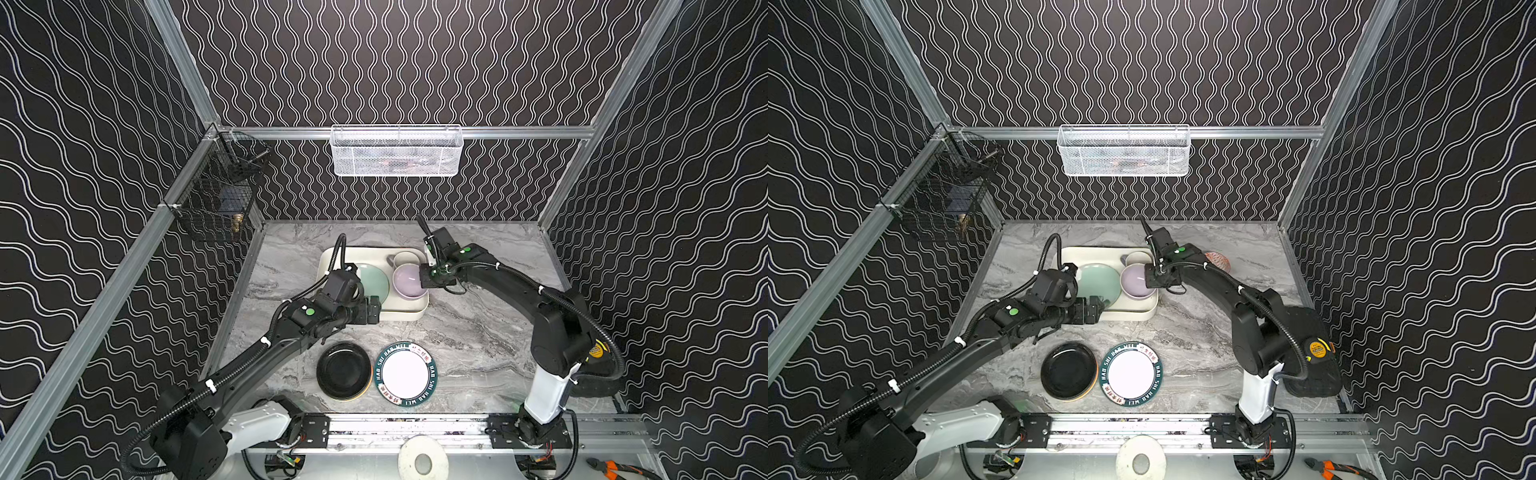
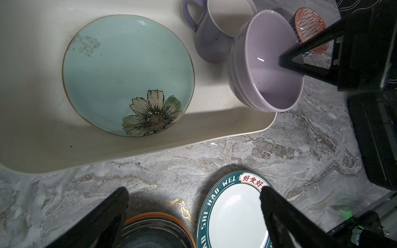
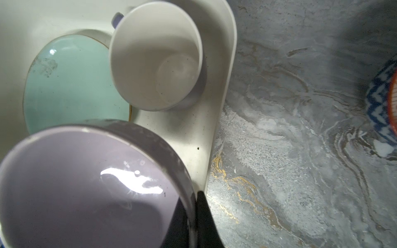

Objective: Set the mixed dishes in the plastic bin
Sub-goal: 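Lower the lilac bowl into the bin beside the mug with the right gripper, then open the right gripper and lift it out of the lilac bowl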

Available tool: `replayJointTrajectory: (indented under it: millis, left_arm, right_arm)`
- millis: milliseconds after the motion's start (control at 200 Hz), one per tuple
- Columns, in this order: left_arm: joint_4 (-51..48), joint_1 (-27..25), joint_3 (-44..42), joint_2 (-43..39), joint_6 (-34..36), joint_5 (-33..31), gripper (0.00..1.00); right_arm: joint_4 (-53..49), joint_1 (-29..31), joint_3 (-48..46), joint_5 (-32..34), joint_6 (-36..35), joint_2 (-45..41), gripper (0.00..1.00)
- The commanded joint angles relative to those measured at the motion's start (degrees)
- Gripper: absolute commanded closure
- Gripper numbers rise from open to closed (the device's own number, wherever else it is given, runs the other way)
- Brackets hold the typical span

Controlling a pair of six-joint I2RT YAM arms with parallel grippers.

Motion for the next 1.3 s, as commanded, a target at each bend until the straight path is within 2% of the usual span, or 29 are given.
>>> replayJointTrajectory:
  millis: [0,766,1296]
  left_arm:
    - [0.2,0.9,-0.3,-0.2,0.8,0.8,0.01]
    - [2.0,3.9,-1.4,1.8,1.3,4.0,0.01]
    - [2.5,4.7,-1.4,2.6,1.3,5.1,0.01]
  right_arm:
    - [1.5,0.7,0.9,-0.3,1.0,1.4,0.95]
    - [0.2,0.7,3.6,2.6,-2.0,10.2,0.93]
    - [-1.4,0.7,4.6,6.6,-2.7,8.8,0.75]
